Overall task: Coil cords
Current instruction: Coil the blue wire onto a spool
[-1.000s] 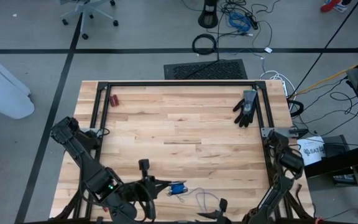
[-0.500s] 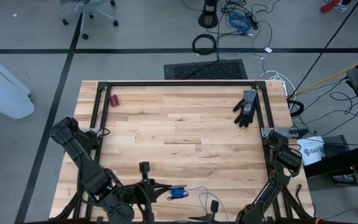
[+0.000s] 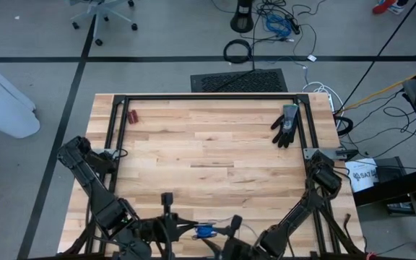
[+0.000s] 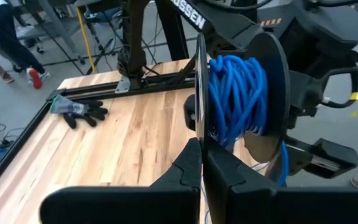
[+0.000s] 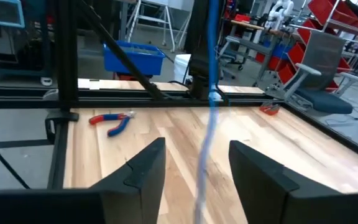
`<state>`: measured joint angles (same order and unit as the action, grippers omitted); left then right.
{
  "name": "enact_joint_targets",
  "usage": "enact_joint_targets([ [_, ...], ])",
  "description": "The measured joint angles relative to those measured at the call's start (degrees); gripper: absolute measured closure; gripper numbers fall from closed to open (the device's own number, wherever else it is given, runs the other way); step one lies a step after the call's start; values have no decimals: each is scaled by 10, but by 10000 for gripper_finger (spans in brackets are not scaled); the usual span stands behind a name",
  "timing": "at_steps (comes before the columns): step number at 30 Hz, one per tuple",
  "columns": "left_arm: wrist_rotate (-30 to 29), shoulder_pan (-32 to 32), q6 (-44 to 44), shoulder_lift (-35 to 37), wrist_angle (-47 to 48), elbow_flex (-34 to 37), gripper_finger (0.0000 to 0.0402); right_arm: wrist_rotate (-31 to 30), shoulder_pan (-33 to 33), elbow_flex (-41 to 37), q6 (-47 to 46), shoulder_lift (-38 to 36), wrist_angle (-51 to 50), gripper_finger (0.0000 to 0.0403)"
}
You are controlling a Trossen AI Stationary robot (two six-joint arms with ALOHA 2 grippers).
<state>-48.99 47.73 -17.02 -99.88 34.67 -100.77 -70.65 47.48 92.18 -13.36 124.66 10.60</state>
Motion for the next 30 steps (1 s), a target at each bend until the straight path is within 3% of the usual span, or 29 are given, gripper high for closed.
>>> enact_joint_targets([
  [8, 0, 1, 10, 1, 0, 0, 395, 4, -8, 0, 11, 0, 4, 241],
  [18, 0, 1, 14, 1, 0, 0, 395, 19, -29, 0, 3, 0, 3, 329],
  [23, -1, 1, 29, 4, -4, 0, 395, 17, -32, 0, -20, 0, -9, 392],
  [30, -1, 1, 40, 6, -12, 0, 395, 16, -24, 0, -75, 0, -27, 401],
])
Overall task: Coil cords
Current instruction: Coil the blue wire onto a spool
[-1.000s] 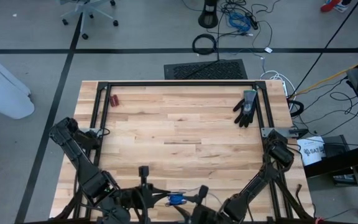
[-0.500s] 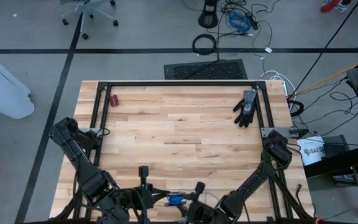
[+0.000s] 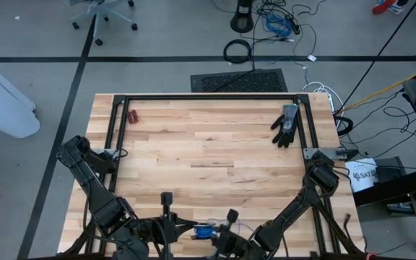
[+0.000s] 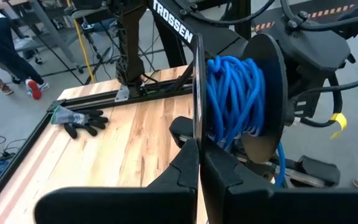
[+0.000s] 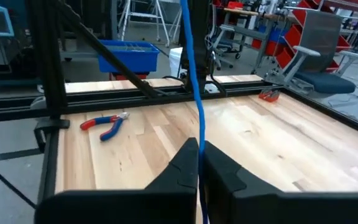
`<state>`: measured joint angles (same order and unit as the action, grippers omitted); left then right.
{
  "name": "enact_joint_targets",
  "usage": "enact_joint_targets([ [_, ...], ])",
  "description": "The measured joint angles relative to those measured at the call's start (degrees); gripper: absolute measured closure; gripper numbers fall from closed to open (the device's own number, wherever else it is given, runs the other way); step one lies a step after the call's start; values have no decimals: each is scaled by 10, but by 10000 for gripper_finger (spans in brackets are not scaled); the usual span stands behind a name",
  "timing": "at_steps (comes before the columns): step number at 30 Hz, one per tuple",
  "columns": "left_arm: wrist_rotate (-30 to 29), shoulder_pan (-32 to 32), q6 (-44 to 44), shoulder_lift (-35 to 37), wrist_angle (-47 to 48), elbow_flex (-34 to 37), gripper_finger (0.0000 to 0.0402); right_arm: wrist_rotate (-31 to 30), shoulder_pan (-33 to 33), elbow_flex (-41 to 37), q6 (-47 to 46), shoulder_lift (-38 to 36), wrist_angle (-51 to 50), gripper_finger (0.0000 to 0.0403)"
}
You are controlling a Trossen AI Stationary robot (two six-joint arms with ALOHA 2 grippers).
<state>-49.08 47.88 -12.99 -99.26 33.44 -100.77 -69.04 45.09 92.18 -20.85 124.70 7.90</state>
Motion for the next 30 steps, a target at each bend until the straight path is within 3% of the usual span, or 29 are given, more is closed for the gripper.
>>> enact_joint_targets([
  [7, 14, 2, 0, 0, 0, 0, 395, -30, 39, 0, 2, -10, 9, 402],
  [30, 15, 2, 39, 0, 5, 0, 395, -50, 102, 0, -36, -64, 10, 403],
])
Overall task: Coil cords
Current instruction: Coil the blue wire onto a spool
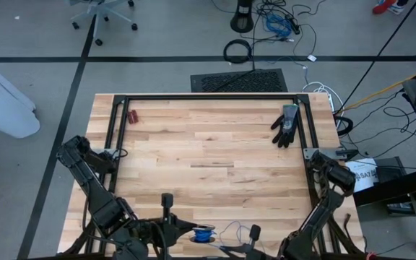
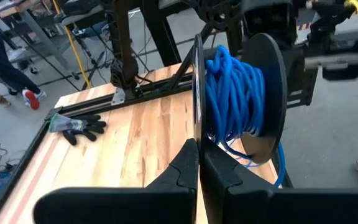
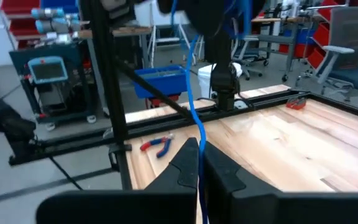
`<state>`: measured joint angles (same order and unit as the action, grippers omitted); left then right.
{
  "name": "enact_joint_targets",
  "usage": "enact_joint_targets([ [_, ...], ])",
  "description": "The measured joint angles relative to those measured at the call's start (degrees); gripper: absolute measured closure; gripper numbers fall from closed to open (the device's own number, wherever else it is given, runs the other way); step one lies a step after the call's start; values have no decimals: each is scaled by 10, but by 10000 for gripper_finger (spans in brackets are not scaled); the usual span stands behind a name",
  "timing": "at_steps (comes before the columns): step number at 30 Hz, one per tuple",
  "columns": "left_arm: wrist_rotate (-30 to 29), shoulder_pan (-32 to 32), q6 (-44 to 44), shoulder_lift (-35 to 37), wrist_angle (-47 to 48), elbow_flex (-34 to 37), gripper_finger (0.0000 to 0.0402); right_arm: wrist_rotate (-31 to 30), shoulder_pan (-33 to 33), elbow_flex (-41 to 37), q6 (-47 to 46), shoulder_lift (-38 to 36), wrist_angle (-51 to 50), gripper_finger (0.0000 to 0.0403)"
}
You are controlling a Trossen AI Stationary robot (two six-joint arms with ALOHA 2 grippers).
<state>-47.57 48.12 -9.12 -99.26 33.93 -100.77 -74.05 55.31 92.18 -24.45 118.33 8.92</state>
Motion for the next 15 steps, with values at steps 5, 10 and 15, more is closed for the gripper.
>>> enact_joint_targets([
  [5, 0, 0, 6, 0, 0, 0, 395, -11, 7, 0, 0, -8, 2, 403],
  [10, 0, 0, 6, 0, 0, 0, 395, -14, 11, 0, 11, -10, 6, 403],
  [15, 0, 0, 5, 0, 0, 0, 395, -15, 12, 0, 12, -10, 9, 403],
])
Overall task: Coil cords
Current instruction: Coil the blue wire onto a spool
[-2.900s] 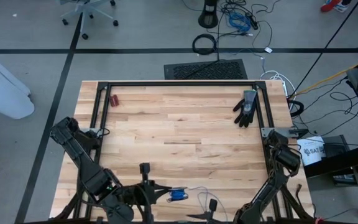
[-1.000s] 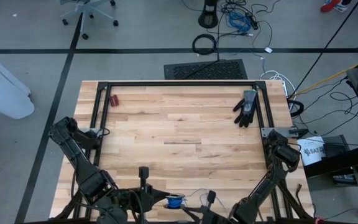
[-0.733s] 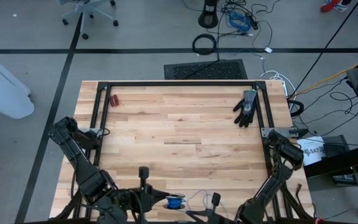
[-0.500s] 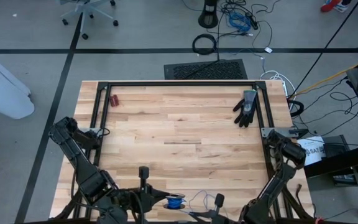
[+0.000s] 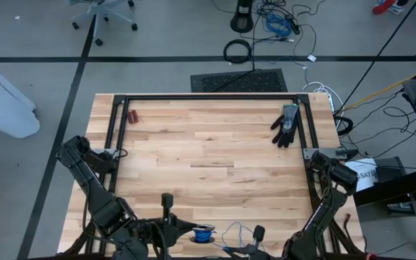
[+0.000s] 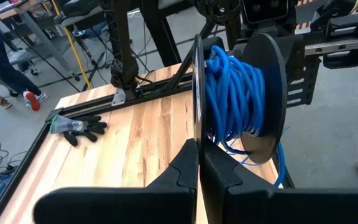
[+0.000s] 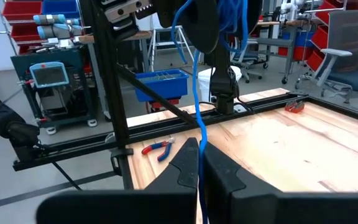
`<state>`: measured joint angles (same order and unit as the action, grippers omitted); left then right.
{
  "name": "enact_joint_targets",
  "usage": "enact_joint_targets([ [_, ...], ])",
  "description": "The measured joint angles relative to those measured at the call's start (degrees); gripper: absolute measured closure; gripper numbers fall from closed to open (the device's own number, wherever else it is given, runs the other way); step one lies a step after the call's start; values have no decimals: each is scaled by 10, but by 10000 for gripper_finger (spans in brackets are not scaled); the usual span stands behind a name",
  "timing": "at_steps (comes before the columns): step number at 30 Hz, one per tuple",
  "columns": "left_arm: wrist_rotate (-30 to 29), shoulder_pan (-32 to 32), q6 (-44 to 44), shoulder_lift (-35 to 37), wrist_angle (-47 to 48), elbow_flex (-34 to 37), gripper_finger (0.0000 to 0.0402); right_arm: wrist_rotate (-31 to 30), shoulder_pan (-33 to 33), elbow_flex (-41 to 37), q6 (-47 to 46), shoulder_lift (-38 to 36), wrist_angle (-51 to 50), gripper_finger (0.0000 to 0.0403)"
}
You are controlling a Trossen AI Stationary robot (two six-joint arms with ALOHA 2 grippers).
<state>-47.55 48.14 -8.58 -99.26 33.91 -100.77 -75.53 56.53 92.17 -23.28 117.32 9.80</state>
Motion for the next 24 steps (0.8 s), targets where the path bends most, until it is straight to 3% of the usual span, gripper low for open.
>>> enact_joint_targets([
  [11, 0, 0, 20, 0, 0, 0, 395, -13, 1, 0, 94, 0, 90, 403],
  [24, 3, 0, 51, -18, 0, 0, 395, -12, 4, 0, 120, -13, 115, 403],
])
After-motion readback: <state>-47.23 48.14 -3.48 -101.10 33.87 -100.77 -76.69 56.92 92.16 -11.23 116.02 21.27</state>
